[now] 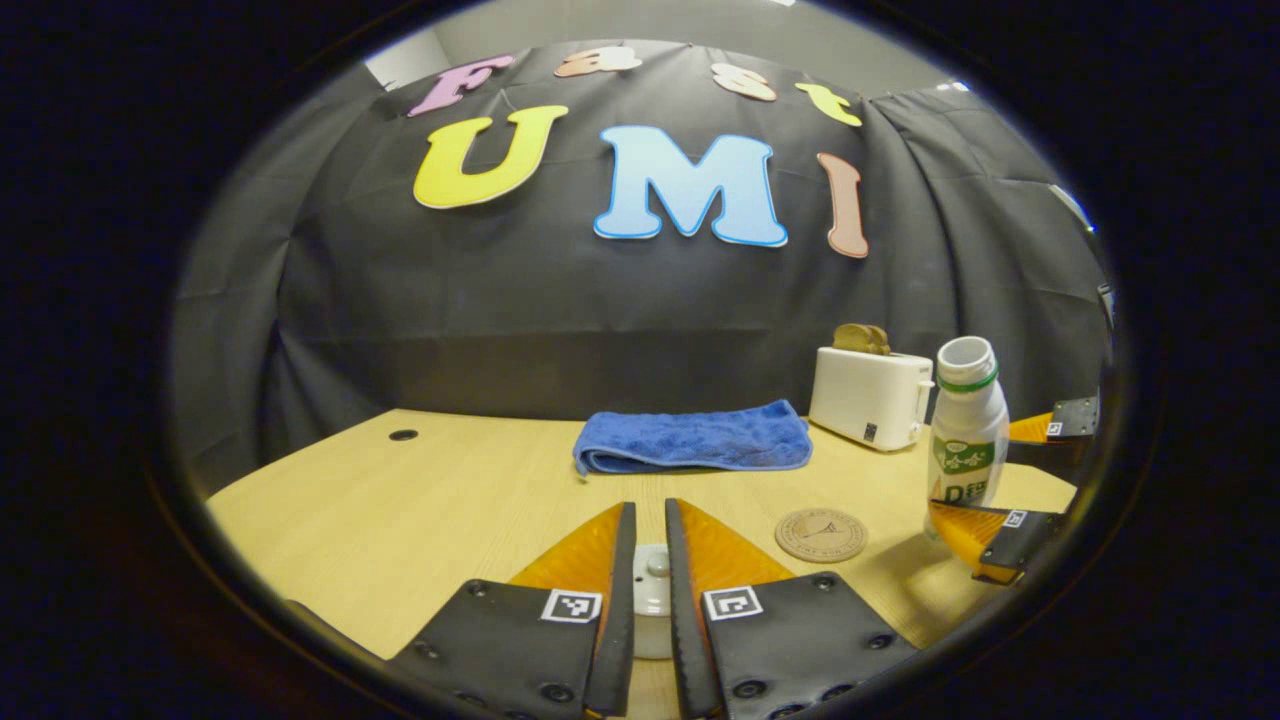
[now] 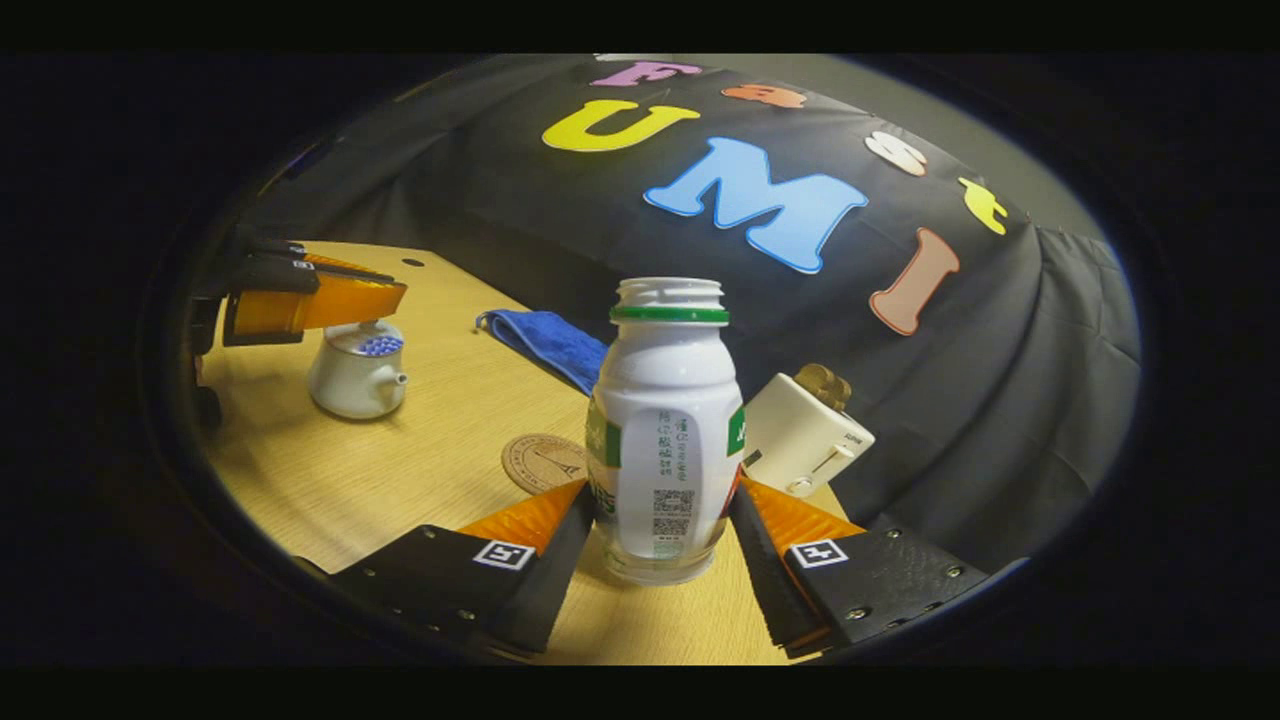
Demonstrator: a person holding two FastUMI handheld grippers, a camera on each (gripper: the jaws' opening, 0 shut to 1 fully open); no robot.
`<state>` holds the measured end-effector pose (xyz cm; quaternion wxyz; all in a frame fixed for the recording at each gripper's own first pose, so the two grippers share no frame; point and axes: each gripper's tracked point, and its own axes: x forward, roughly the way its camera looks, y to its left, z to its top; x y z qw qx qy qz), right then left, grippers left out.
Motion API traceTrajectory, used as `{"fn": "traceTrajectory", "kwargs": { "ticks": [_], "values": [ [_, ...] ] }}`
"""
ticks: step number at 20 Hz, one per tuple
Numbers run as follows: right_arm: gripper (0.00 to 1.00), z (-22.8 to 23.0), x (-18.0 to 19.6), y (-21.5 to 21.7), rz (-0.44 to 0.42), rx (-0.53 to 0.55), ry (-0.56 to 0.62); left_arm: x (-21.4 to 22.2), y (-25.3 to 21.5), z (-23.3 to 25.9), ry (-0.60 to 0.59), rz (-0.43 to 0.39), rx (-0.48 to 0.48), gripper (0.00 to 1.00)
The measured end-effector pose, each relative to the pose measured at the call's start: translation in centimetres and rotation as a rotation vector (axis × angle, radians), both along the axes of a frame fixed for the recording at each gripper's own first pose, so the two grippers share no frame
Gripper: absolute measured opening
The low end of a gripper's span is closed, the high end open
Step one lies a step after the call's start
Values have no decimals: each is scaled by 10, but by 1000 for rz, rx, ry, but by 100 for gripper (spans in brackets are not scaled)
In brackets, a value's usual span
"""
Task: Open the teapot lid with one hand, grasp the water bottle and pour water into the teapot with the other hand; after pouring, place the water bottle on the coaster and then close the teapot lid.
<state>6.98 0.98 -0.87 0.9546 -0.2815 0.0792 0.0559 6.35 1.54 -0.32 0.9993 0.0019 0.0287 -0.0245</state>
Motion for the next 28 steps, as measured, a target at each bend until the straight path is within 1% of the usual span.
{"fn": "traceTrajectory", "kwargs": {
  "ticks": [1,4,5,6,9,10,11,17,21,25,27,28],
  "values": [
    [78,3,2,3,4,3,-4,-3,4,2,-2,1,-3,23],
    [78,7,6,18,32,32,-1,-14,13,2,5,5,-5,23],
    [78,8,7,24,47,53,6,-16,16,1,4,9,-5,31],
    [78,7,8,30,61,77,16,-19,19,1,3,14,-5,23],
    [78,6,15,49,99,195,63,-27,29,-2,7,26,-1,24],
    [78,1,17,53,109,243,78,-29,32,-3,9,30,-1,31],
    [78,2,20,57,113,280,89,-31,35,-3,10,35,-3,31],
    [78,4,43,68,115,365,133,-41,50,-2,-2,53,-27,31],
    [77,5,57,72,101,390,115,-45,58,0,-4,62,-41,31],
    [78,5,71,65,63,415,90,-50,64,1,-11,70,-52,31],
    [78,0,77,61,38,429,86,-51,63,1,-13,70,-61,31],
    [78,-3,79,59,27,439,87,-51,63,0,-13,69,-63,29]
  ]
}}
